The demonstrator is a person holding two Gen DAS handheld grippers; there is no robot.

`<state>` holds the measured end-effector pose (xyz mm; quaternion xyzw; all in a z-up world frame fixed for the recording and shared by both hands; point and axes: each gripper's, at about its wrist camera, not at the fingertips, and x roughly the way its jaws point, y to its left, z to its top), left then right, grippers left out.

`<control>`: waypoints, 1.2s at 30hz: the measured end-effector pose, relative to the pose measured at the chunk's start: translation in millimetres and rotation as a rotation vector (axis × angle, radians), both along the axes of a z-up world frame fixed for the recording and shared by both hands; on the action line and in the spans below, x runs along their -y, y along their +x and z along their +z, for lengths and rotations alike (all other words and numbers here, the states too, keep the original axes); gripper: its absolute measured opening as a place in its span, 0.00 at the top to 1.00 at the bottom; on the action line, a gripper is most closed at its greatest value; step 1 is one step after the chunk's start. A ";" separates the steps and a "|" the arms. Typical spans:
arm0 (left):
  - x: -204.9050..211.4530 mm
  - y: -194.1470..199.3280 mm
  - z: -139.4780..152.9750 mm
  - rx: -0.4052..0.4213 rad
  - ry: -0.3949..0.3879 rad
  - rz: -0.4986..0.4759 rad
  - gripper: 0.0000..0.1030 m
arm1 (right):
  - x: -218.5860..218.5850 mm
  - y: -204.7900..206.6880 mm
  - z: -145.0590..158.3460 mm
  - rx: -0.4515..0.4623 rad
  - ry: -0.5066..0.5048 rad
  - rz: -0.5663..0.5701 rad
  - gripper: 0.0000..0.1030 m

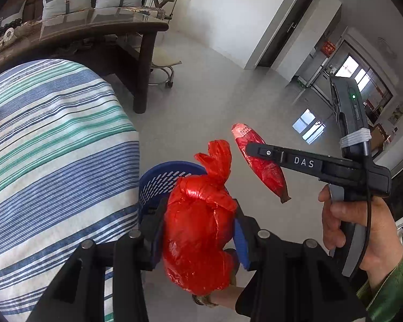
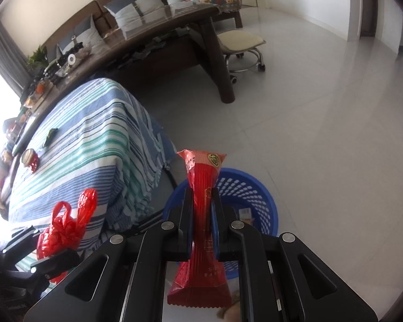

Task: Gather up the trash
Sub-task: 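Carry the red bag and red wrapper over the blue wastebasket with both grippers, then open both grippers over the wastebasket to drop the bag and wrapper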

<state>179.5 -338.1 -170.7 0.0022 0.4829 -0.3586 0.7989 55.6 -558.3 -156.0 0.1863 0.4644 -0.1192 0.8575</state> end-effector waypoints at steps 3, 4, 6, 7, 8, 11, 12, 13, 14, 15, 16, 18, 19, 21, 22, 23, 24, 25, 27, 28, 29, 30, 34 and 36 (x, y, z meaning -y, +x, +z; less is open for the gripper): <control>16.0 6.2 -19.3 -0.025 0.018 -0.005 0.58 | 12.2 1.3 -11.4 -0.008 0.021 -0.008 0.90; 21.1 10.6 -25.1 -0.032 0.022 -0.007 0.58 | 16.3 0.9 -15.0 -0.011 0.034 -0.015 0.90; 28.2 13.2 -33.6 -0.038 0.032 -0.009 0.58 | 24.5 0.0 -21.3 -0.013 0.065 -0.026 0.90; 31.4 14.0 -37.3 -0.040 0.039 -0.008 0.58 | 29.9 -1.0 -24.3 -0.014 0.079 -0.033 0.90; 34.3 15.8 -41.0 -0.044 0.045 -0.007 0.58 | 34.1 -1.3 -27.2 -0.014 0.094 -0.039 0.90; 41.6 20.1 -49.3 -0.053 0.049 -0.007 0.58 | 40.0 -2.0 -32.1 -0.017 0.120 -0.047 0.90; 44.0 21.8 -52.0 -0.055 0.043 -0.010 0.57 | 41.2 -1.6 -33.8 -0.020 0.124 -0.046 0.90; 45.8 23.8 -54.8 -0.060 0.028 -0.017 0.56 | 43.0 -1.1 -35.8 -0.023 0.133 -0.044 0.89; 47.1 26.7 -58.2 -0.069 0.013 -0.021 0.53 | 44.4 -0.6 -38.2 -0.024 0.146 -0.042 0.85; 49.9 30.7 -62.7 -0.083 0.017 -0.022 0.44 | 46.6 -0.1 -41.1 -0.029 0.157 -0.044 0.81; 49.9 29.3 -66.7 -0.098 0.029 -0.021 0.41 | 49.1 -0.2 -43.6 -0.031 0.163 -0.049 0.74; 52.5 30.8 -70.5 -0.107 0.041 -0.030 0.40 | 55.7 -2.4 -45.9 -0.027 0.177 -0.068 0.49; 51.7 30.4 -70.3 -0.104 0.044 -0.027 0.40 | 57.8 -3.4 -45.2 -0.017 0.184 -0.073 0.49; 48.3 29.1 -66.0 -0.108 0.025 -0.016 0.40 | 59.8 -6.7 -39.7 -0.002 0.163 -0.080 0.43; 44.6 27.8 -62.4 -0.111 0.011 -0.007 0.40 | 59.9 -7.6 -36.3 0.004 0.142 -0.087 0.40; 41.1 26.8 -57.9 -0.115 -0.004 0.000 0.40 | 60.0 -8.2 -32.6 0.011 0.122 -0.093 0.33; 35.8 24.0 -51.4 -0.113 -0.017 0.004 0.40 | 59.9 -9.6 -28.6 0.020 0.103 -0.100 0.28; 29.7 20.4 -43.7 -0.104 -0.028 0.008 0.40 | 59.2 -10.3 -23.8 0.028 0.082 -0.105 0.26; 16.4 13.2 -24.3 -0.062 -0.035 0.008 0.40 | 55.3 -10.6 -14.7 0.037 0.020 -0.117 0.13; 9.7 7.9 -15.1 -0.032 -0.028 0.008 0.40 | 52.1 -10.2 -10.3 0.037 -0.016 -0.122 0.10; 0.7 2.4 -6.2 -0.002 -0.015 0.010 0.39 | 47.8 -9.5 -5.7 0.039 -0.052 -0.124 0.06; -9.3 -3.0 1.6 0.027 -0.001 0.014 0.38 | 42.4 -8.9 -0.7 0.045 -0.087 -0.124 0.05; -62.5 -22.8 16.8 0.102 0.065 0.072 0.38 | 6.4 -0.8 19.4 0.090 -0.208 -0.082 0.03; -95.7 -29.0 13.7 0.112 0.105 0.123 0.38 | -18.3 4.7 27.2 0.122 -0.243 -0.040 0.03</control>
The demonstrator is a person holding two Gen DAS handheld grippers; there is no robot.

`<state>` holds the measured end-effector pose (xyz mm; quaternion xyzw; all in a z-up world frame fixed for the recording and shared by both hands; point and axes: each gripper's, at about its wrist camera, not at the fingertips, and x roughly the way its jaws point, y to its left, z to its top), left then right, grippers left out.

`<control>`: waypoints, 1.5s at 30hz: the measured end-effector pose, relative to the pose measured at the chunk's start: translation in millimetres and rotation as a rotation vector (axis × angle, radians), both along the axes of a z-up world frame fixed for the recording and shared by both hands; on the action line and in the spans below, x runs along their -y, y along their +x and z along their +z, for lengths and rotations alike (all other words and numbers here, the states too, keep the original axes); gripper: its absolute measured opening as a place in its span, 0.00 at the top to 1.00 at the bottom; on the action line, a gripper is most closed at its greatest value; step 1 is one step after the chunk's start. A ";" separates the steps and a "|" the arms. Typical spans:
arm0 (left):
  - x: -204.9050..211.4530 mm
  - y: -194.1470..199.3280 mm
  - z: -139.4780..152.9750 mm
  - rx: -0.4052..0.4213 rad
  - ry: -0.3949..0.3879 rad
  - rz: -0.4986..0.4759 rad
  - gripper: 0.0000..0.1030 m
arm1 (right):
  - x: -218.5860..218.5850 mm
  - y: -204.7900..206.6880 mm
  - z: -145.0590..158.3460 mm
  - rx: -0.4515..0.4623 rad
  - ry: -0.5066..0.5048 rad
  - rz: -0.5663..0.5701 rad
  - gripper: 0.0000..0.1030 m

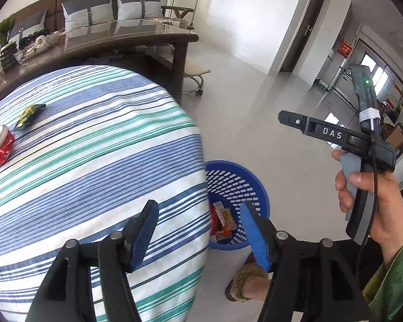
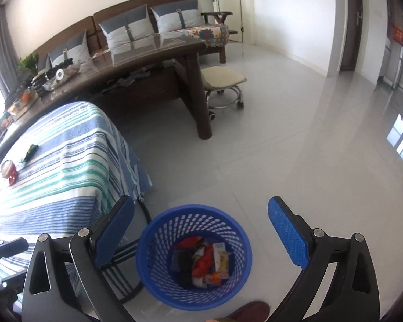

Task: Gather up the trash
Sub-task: 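Open both grippers over the wastebasket to drop the bag and wrapper, then move both tools back over the table, then grasp the crushed red soda can with the left gripper and lift it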

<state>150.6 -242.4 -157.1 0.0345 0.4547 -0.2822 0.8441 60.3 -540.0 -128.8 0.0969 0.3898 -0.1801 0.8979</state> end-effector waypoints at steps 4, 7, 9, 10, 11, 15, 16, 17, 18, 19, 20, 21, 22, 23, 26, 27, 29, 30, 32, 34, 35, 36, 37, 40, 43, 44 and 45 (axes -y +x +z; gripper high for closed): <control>-75.2 -3.3 -9.6 0.002 0.051 0.132 0.38 | -62.4 18.0 5.2 0.040 -0.029 0.125 0.02; -126.1 -1.6 -15.0 0.007 0.077 0.233 0.38 | -114.9 32.6 1.3 0.045 -0.050 0.239 0.02; -155.3 2.1 -16.6 0.015 0.091 0.289 0.38 | -150.6 41.6 -6.0 0.031 -0.058 0.307 0.02; -168.3 5.7 -17.5 0.017 0.092 0.315 0.38 | -167.3 45.5 -9.9 0.022 -0.053 0.341 0.02; -181.2 10.0 -16.0 0.019 0.092 0.338 0.38 | -183.2 49.5 -13.7 0.013 -0.047 0.374 0.02; -217.7 32.0 -16.2 0.030 0.102 0.406 0.37 | -242.5 66.8 -27.7 -0.016 -0.057 0.486 0.02; -224.1 40.6 -18.7 0.023 0.113 0.413 0.37 | -253.9 71.0 -31.0 -0.022 -0.066 0.504 0.02; -229.6 48.3 -19.9 0.013 0.124 0.419 0.38 | -263.3 76.0 -34.2 -0.027 -0.075 0.519 0.02; -231.8 55.5 -20.8 0.006 0.127 0.421 0.37 | -271.9 81.6 -37.7 -0.033 -0.081 0.533 0.02; -232.1 61.4 -20.3 0.014 0.129 0.421 0.37 | -279.4 85.0 -41.2 -0.038 -0.085 0.544 0.03; -232.4 71.6 -21.6 0.020 0.136 0.419 0.37 | -285.7 88.7 -44.2 -0.044 -0.089 0.555 0.03; -231.5 80.7 -22.2 0.019 0.150 0.419 0.37 | -290.5 92.5 -47.0 -0.050 -0.092 0.564 0.03; -229.6 91.8 -23.3 0.019 0.161 0.415 0.37 | -294.1 95.9 -49.2 -0.056 -0.095 0.572 0.03; -225.9 100.9 -23.5 0.022 0.172 0.407 0.35 | -296.7 99.7 -51.4 -0.061 -0.097 0.578 0.03; -213.0 126.7 -25.9 0.032 0.189 0.381 0.27 | -303.4 108.2 -57.0 -0.077 -0.092 0.590 0.03; -209.2 135.0 -27.7 0.043 0.187 0.380 0.24 | -304.9 111.1 -58.7 -0.082 -0.086 0.593 0.03; -202.9 149.3 -29.9 0.067 0.185 0.384 0.21 | -306.5 114.5 -64.0 -0.096 -0.073 0.597 0.03; -200.9 156.5 -31.0 0.071 0.186 0.390 0.17 | -306.9 117.4 -66.9 -0.117 -0.066 0.598 0.03; -202.0 168.5 -31.5 0.067 0.184 0.420 0.17 | -307.2 119.1 -68.7 -0.128 -0.056 0.602 0.03; -211.5 175.0 -31.5 0.062 0.180 0.466 0.17 | -305.8 119.4 -69.4 -0.133 -0.042 0.603 0.03; -220.0 176.1 -31.3 0.058 0.178 0.493 0.17 | -305.5 119.6 -69.6 -0.134 -0.039 0.602 0.02; -228.0 176.3 -31.0 0.056 0.173 0.512 0.17 | -305.4 119.1 -69.4 -0.134 -0.038 0.602 0.02; -236.9 174.8 -30.7 0.054 0.173 0.527 0.17 | -305.8 119.0 -69.6 -0.135 -0.040 0.603 0.02; -266.4 164.7 -31.4 0.052 0.185 0.571 0.17 | -308.0 118.5 -70.4 -0.142 -0.053 0.605 0.02; -290.8 152.9 -31.0 0.049 0.187 0.600 0.17 | -308.8 119.5 -70.6 -0.146 -0.057 0.607 0.01; -294.5 148.7 -30.5 0.047 0.179 0.590 0.18 | -308.7 119.6 -70.7 -0.146 -0.057 0.607 0.01; -295.0 144.8 -29.6 0.044 0.159 0.564 0.18 | -308.9 119.7 -70.8 -0.147 -0.058 0.607 0.01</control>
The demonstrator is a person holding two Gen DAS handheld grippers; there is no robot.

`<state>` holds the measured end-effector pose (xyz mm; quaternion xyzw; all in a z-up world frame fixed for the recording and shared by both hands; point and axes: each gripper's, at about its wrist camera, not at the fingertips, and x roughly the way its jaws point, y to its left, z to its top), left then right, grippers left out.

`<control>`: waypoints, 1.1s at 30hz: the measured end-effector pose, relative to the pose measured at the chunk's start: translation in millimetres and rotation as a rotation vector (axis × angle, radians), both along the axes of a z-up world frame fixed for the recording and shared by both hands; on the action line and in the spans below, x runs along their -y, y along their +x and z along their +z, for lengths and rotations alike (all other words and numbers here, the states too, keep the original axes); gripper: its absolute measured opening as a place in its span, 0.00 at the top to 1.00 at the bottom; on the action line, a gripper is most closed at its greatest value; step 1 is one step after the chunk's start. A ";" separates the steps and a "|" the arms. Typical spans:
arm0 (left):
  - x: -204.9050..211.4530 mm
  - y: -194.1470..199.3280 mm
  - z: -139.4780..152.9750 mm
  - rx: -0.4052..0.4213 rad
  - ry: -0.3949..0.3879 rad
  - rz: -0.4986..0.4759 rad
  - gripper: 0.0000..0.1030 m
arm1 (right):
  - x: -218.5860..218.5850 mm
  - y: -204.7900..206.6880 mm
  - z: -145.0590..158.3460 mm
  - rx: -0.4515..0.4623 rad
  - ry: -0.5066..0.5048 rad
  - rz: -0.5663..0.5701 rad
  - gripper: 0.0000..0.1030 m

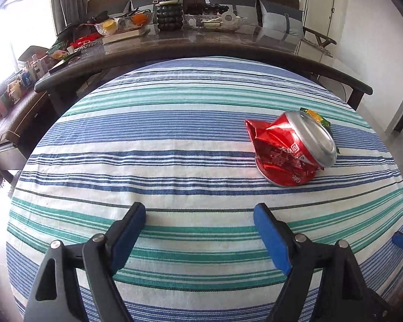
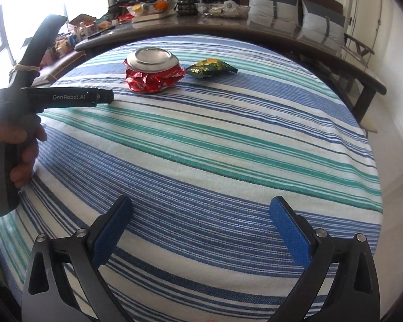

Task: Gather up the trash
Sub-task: 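Grasp the crushed red soda can with the left gripper and lift it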

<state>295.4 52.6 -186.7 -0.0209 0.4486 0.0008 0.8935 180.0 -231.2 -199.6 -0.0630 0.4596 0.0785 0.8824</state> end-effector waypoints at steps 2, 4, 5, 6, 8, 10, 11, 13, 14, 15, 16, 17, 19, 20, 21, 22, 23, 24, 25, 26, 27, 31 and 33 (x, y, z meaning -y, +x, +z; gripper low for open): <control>4.2 -5.2 5.9 0.015 -0.093 -0.096 0.18 | -0.2 0.3 -0.2 -0.001 -0.002 0.000 0.01; 14.7 -4.5 15.8 0.039 -0.123 -0.170 0.18 | -0.1 0.8 -0.2 -0.001 -0.002 0.000 0.01; 21.4 -1.8 22.3 0.055 -0.109 -0.199 0.18 | 0.0 0.8 -0.2 -0.001 -0.001 0.000 0.01; 26.0 2.0 28.3 0.070 -0.094 -0.222 0.18 | 0.0 0.8 -0.2 -0.001 -0.001 0.000 0.01; 30.8 12.2 39.8 0.090 -0.096 -0.266 0.18 | 0.1 0.9 -0.2 -0.001 -0.001 0.000 0.01; 32.9 25.1 53.0 0.107 -0.098 -0.320 0.18 | 0.2 0.5 -0.2 0.000 0.001 -0.001 0.01; 33.9 31.5 59.1 0.120 -0.082 -0.340 0.18 | 0.3 0.3 -0.2 0.000 0.002 -0.002 0.01; 37.1 47.1 66.6 0.124 -0.058 -0.377 0.18 | 0.4 1.2 -0.7 -0.001 0.006 -0.002 0.00; 40.5 56.0 66.1 0.102 -0.057 -0.407 0.18 | 0.3 1.4 -0.8 -0.001 0.005 -0.002 0.00; 45.6 62.4 63.6 0.080 -0.049 -0.434 0.18 | 0.2 1.7 -1.0 -0.001 0.004 -0.001 0.00; 51.5 66.8 59.1 0.056 -0.042 -0.465 0.18 | 0.5 1.6 -0.9 -0.001 0.005 -0.001 0.00; 55.8 70.4 53.7 0.028 -0.041 -0.496 0.18 | 0.7 1.4 -0.8 -0.001 0.005 -0.002 0.00; 61.1 70.4 42.4 -0.040 -0.080 -0.555 0.18 | 0.7 1.3 -0.7 -0.001 0.005 -0.002 0.00; 61.8 65.5 39.4 -0.065 -0.114 -0.583 0.18 | 0.8 1.4 -0.7 -0.001 0.005 -0.002 0.00; 62.2 58.0 40.8 -0.060 -0.127 -0.604 0.18 | 1.1 1.5 -0.7 -0.001 0.007 -0.002 0.00; 62.5 50.3 41.0 -0.086 -0.158 -0.642 0.18 | 1.3 1.6 -0.7 0.000 0.010 -0.002 0.00; 63.2 41.2 42.5 -0.105 -0.183 -0.683 0.18 | 1.7 1.4 -0.6 0.000 0.013 -0.002 0.00; 63.1 32.7 43.0 -0.138 -0.215 -0.731 0.18 | 2.1 1.7 -0.6 0.001 0.017 -0.002 0.00; 62.2 24.2 44.4 -0.147 -0.226 -0.758 0.18 | 2.1 1.9 -0.7 0.001 0.018 -0.003 0.00; 60.8 16.3 48.1 -0.127 -0.202 -0.757 0.18 | 2.1 2.1 -0.8 0.001 0.018 -0.002 0.00; 59.4 11.3 50.4 -0.098 -0.164 -0.739 0.18 | 1.7 2.3 -1.0 0.000 0.016 -0.002 0.00; 61.7 11.2 50.2 0.001 -0.035 -0.650 0.18 | 1.0 2.2 -1.3 -0.001 0.006 -0.002 0.00; 71.8 13.6 41.4 0.015 0.014 -0.676 0.18 | 1.2 2.2 -1.2 -0.001 0.006 -0.002 0.00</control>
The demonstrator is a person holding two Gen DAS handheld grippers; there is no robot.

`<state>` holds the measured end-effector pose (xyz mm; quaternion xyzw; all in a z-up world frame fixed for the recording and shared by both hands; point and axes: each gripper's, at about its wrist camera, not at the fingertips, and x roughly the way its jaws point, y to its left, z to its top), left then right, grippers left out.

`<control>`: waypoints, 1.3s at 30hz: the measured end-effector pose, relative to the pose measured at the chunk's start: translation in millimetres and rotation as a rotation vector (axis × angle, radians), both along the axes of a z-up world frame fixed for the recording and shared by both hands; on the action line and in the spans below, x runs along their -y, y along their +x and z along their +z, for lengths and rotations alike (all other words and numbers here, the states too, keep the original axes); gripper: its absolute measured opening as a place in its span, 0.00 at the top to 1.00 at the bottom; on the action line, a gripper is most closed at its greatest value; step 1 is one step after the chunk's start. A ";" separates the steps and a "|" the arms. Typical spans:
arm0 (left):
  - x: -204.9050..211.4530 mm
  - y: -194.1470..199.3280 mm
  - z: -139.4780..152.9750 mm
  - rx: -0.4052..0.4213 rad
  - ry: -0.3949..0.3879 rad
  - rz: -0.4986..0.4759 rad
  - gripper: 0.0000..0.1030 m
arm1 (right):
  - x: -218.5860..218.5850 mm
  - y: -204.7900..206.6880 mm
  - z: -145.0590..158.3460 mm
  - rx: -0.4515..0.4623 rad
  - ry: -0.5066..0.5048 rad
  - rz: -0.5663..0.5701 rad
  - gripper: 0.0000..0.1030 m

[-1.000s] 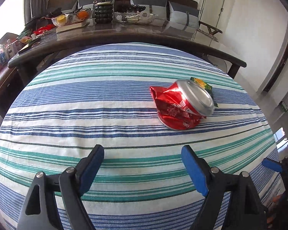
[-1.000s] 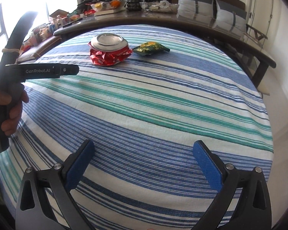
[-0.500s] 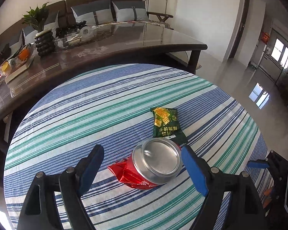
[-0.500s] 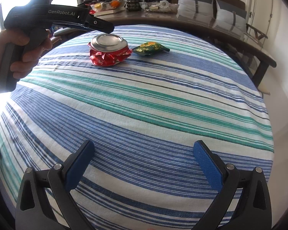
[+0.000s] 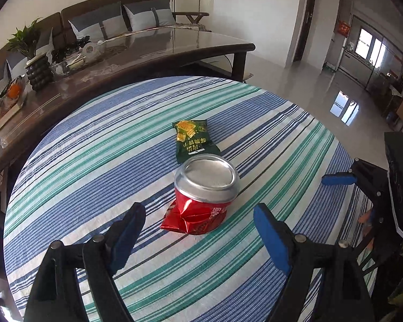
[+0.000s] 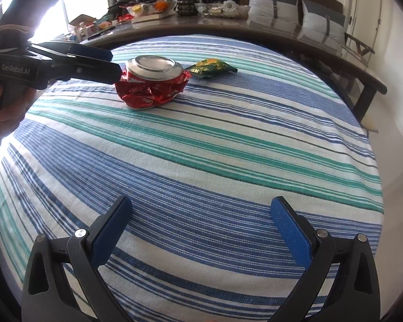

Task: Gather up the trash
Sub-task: 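Grasp the crushed red soda can with the left gripper and lift it, then grasp the green cracker packet with the right gripper while the left gripper holds the can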

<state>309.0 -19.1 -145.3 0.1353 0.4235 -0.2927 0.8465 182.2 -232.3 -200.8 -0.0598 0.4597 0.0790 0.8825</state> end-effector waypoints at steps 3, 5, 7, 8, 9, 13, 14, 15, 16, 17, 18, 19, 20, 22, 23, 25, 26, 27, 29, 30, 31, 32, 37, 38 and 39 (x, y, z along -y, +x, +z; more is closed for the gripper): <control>17.0 5.3 -18.2 0.061 0.107 -0.034 0.18 | 0.3 -0.3 0.5 0.001 0.004 -0.003 0.00; 21.6 13.5 -28.9 0.075 0.143 -0.019 0.18 | 1.0 -0.2 0.7 0.002 0.012 -0.006 0.00; 22.0 21.9 -34.4 0.055 0.117 0.005 0.18 | 1.7 -0.6 0.9 0.003 0.019 -0.007 0.00; 19.0 24.0 -35.2 0.041 0.093 0.013 0.18 | 1.7 -0.6 0.9 0.003 0.020 -0.007 0.00; 17.6 25.1 -35.4 0.032 0.067 0.013 0.20 | 1.6 -0.8 0.7 0.003 0.019 -0.007 0.00; 11.6 20.7 -31.4 0.017 0.013 0.025 0.54 | 1.2 -1.0 0.6 0.002 0.016 -0.007 0.00; 9.7 17.4 -29.5 0.026 0.017 0.039 0.57 | 1.2 -0.9 0.6 0.003 0.017 -0.007 0.00; 7.0 14.7 -27.9 0.025 0.021 0.057 0.61 | 1.2 -1.0 0.6 0.003 0.018 -0.007 0.00; 3.8 11.1 -25.6 0.020 0.020 0.080 0.69 | 1.2 -1.0 0.6 0.003 0.020 -0.008 0.00; -0.5 5.2 -22.5 0.009 0.019 0.114 0.70 | 1.5 -1.3 0.7 0.003 0.024 -0.008 0.00; -5.4 -1.0 -19.0 0.003 0.013 0.149 0.70 | 2.8 -1.5 1.0 0.004 0.029 -0.008 0.00; -10.6 -8.4 -15.5 0.000 -0.004 0.177 0.70 | 4.1 -1.5 1.1 0.005 0.037 -0.010 0.00; -15.5 -17.1 -12.9 -0.008 -0.020 0.195 0.70 | 5.8 -1.9 1.6 0.007 0.047 -0.013 0.00; -25.8 -32.0 -10.6 0.001 -0.025 0.249 0.70 | 10.3 -2.5 2.7 0.011 0.077 -0.019 0.00; -30.4 -37.9 -10.8 0.003 -0.023 0.275 0.70 | 12.7 -1.3 3.4 0.012 0.093 -0.023 0.00; -39.1 -46.5 -10.9 0.005 -0.037 0.310 0.70 | 17.4 9.6 5.2 -0.009 0.108 -0.044 0.00; -42.9 -49.0 -10.5 0.010 -0.044 0.327 0.70 | 19.8 20.2 6.6 -0.025 0.112 -0.063 0.01; -45.5 -50.3 -9.4 0.016 -0.049 0.335 0.70 | 23.1 32.6 8.9 -0.039 0.128 -0.090 0.01; -51.3 -50.7 -7.8 0.028 -0.060 0.349 0.70 | 30.7 64.3 15.0 -0.056 0.200 -0.153 0.01; -54.4 -49.4 -7.9 0.029 -0.067 0.359 0.70 | 32.4 81.8 16.6 -0.069 0.234 -0.184 0.03; -57.8 -48.0 -9.0 0.023 -0.074 0.370 0.70 | 30.6 99.6 17.2 -0.084 0.254 -0.205 0.05; -61.3 -46.4 -10.2 0.014 -0.082 0.382 0.70 | 26.1 118.4 16.6 -0.101 0.268 -0.218 0.12; -70.3 -39.6 -11.8 -0.008 -0.109 0.418 0.70 | -14.0 191.6 7.1 -0.146 0.236 -0.257 0.17; -69.8 -38.3 -12.8 -0.013 -0.105 0.419 0.70 | -24.4 199.5 4.2 -0.144 0.194 -0.250 0.18; -69.1 -37.6 -13.7 -0.016 -0.101 0.418 0.70 | -32.7 204.5 1.5 -0.140 0.151 -0.243 0.19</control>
